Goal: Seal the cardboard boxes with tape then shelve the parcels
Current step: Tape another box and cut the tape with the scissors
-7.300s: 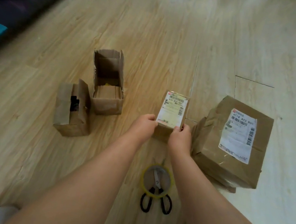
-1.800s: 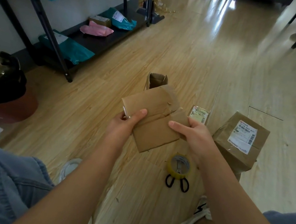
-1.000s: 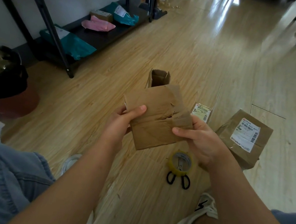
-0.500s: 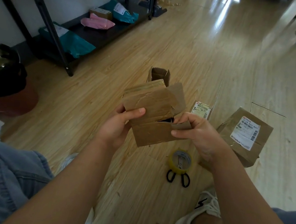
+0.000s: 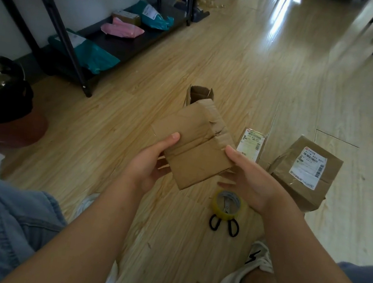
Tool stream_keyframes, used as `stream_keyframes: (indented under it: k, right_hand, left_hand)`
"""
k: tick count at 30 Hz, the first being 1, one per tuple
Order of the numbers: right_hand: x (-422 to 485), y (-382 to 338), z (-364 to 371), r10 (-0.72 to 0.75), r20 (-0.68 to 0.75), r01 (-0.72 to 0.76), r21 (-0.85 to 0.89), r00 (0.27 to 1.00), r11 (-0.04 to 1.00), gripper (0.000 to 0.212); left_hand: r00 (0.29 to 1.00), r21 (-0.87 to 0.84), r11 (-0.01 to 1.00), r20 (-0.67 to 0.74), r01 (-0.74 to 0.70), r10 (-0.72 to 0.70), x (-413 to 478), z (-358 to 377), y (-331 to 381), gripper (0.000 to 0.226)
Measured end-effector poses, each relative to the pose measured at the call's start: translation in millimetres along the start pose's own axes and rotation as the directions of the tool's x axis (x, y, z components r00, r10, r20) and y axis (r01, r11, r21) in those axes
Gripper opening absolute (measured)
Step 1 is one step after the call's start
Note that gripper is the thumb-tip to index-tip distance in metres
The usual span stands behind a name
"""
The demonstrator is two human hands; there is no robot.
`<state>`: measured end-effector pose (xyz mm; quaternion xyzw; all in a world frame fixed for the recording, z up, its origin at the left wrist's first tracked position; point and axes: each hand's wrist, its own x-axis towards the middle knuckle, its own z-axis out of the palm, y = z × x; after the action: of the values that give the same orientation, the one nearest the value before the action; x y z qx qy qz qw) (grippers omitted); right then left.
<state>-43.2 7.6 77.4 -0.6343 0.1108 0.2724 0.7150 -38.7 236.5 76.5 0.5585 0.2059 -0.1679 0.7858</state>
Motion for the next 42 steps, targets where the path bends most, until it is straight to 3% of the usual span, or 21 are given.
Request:
stream_keyframes:
  k: [2, 4, 7, 11, 14, 18, 26, 33, 37, 42]
  right_hand:
    - [-1.0, 1.7, 2.8, 0.007, 0.024, -0.009, 0.083, 1.000, 0.997, 0.055]
    - [0.0, 3.1, 5.7, 0.004, 0.004, -0.005, 0.123, 1.000, 0.992, 0.064]
    - [4.4, 8.9, 11.3, -0.010, -0.061, 0.017, 0.110, 0.998, 0.994, 0.073]
    - [8.0, 18.7, 22.5, -0.022, -0.133, 0.024, 0.018, 0.991, 1.000, 0.047]
    - [10.6, 25.5, 25.3, -0.031, -0.148, 0.024, -0.043, 0.989, 0.999, 0.050]
    - [21.5, 35.3, 30.9, -0.018, -0.170, -0.007, -0.150, 0.985, 0.989, 0.053]
    - [49.9, 83.2, 39.5, 0.000, -0.222, -0.081, -0.356, 0.975, 0.931, 0.056]
    - [69.7, 121.2, 38.6, 0.087, -0.243, -0.198, -0.484, 0.966, 0.853, 0.058]
    - [73.6, 136.0, 36.5, 0.112, -0.260, -0.237, -0.522, 0.959, 0.819, 0.056]
    - [77.6, 144.4, 35.5, 0.089, -0.282, -0.230, -0.519, 0.955, 0.823, 0.056]
  left_hand:
    - [1.000, -0.021, 1.000, 0.011, 0.018, -0.018, 1.8, 1.6, -4.3, 0.052]
    - [1.000, -0.013, 1.000, 0.004, 0.026, -0.026, 4.0, 4.2, -8.1, 0.055]
    - [0.994, 0.131, 0.991, -0.105, -0.007, 0.021, 7.0, 11.1, -14.7, 0.045]
    - [0.986, 0.282, 0.957, -0.128, -0.067, 0.107, 15.1, 14.1, -26.7, 0.052]
    - [0.984, 0.380, 0.923, -0.137, -0.054, 0.114, 21.6, 9.3, -33.7, 0.045]
    - [0.980, 0.359, 0.933, -0.177, -0.018, 0.087, 31.8, 1.0, -48.8, 0.037]
    - [0.976, 0.483, 0.874, -0.207, 0.039, 0.071, 38.5, -11.7, -87.9, 0.059]
    - [0.997, 0.721, 0.691, -0.075, 0.045, 0.012, 41.8, -27.2, -126.4, 0.067]
    - [0.998, 0.891, 0.453, -0.059, 0.035, 0.038, 48.2, -33.5, -140.9, 0.070]
    - [0.985, 0.979, 0.180, 0.067, -0.095, 0.158, 57.5, -39.9, -150.8, 0.070]
